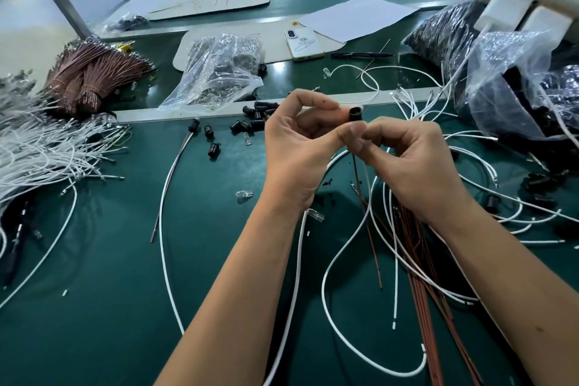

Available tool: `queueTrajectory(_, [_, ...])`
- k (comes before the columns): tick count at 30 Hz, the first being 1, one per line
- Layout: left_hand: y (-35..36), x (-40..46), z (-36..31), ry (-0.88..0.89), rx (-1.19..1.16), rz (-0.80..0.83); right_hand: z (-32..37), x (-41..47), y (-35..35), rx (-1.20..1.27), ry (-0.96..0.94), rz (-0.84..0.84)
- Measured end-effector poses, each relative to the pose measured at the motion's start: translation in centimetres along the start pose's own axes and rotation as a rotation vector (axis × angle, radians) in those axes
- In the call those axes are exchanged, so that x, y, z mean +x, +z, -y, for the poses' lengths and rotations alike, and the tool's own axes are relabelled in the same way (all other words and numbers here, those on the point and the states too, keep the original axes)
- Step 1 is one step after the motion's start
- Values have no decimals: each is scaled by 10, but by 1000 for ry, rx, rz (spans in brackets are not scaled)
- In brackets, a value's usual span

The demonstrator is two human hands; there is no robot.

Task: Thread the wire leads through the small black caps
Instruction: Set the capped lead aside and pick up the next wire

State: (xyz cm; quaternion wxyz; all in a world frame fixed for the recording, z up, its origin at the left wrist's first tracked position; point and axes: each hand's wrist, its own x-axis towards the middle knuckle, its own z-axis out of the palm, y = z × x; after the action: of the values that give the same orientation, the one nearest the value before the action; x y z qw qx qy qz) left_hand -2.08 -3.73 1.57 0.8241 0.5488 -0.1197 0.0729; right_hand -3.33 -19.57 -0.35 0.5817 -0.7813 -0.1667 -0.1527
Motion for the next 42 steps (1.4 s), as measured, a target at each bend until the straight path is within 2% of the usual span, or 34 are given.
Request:
queueTrajectory(3, [-1, 1, -2, 37, 17, 66, 0, 1, -1, 41, -53, -44])
queueTrajectory(10, [0, -1, -4, 85, -29, 93, -2, 2, 0, -28, -179, -75])
queueTrajectory(28, [2, -3, 4, 59, -82, 13, 0, 1, 2, -114, -188, -94])
queueTrajectory(34, [3, -3, -1, 71, -41, 103, 4, 0, 1, -115, -203, -138])
queueTrajectory(42, [4, -4, -5, 94, -2, 126, 7, 0, -2, -129, -229, -150])
